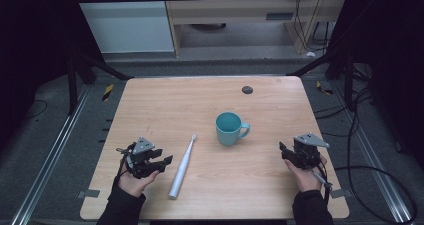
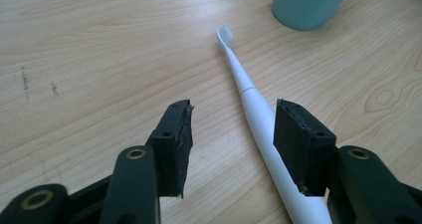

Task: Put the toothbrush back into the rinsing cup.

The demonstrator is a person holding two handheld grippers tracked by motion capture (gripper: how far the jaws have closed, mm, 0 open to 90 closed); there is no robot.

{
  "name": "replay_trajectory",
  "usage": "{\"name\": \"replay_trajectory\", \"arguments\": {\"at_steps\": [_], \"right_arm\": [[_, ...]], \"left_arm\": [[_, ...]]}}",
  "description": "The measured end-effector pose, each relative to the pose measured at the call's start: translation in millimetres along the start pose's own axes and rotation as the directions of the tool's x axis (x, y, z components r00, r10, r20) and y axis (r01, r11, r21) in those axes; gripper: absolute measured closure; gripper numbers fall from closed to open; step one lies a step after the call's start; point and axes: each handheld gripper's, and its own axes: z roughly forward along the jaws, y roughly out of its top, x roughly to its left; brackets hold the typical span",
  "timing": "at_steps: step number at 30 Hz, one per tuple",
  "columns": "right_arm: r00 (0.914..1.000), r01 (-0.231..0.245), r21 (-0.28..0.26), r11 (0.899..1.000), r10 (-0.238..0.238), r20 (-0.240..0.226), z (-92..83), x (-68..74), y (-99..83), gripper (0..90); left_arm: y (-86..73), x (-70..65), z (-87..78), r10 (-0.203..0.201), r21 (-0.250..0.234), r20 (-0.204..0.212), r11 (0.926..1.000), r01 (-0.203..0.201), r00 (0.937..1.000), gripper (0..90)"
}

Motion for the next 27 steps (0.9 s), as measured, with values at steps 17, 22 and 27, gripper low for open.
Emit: {"name": "replay_trajectory", "arguments": {"at_steps": [17, 22, 27], "right_arm": [[0.9990, 0.030, 0.046, 0.998, -0.032, 0.032, 6.2, -3.5, -2.0, 42.3], [0.9990, 0.023, 0.054, 0.998, -0.025, 0.038, 6.0, -5.8, -1.4, 41.9], [0.9991, 0.020, 0.061, 0.998, -0.022, 0.036, 6.2, -7.0, -1.3, 41.7]], "left_arm": [[1.9, -18.3, 18.6, 0.050, 0.108, 0.026, 0.9927, -0.053, 0.9984, 33.7], [3.8, -23.2, 25.3, 0.039, 0.166, 0.037, 0.9852, -0.044, 0.9986, 31.9], [4.5, -28.6, 27.6, 0.019, 0.185, 0.044, 0.9824, -0.027, 0.9989, 32.1]]}}
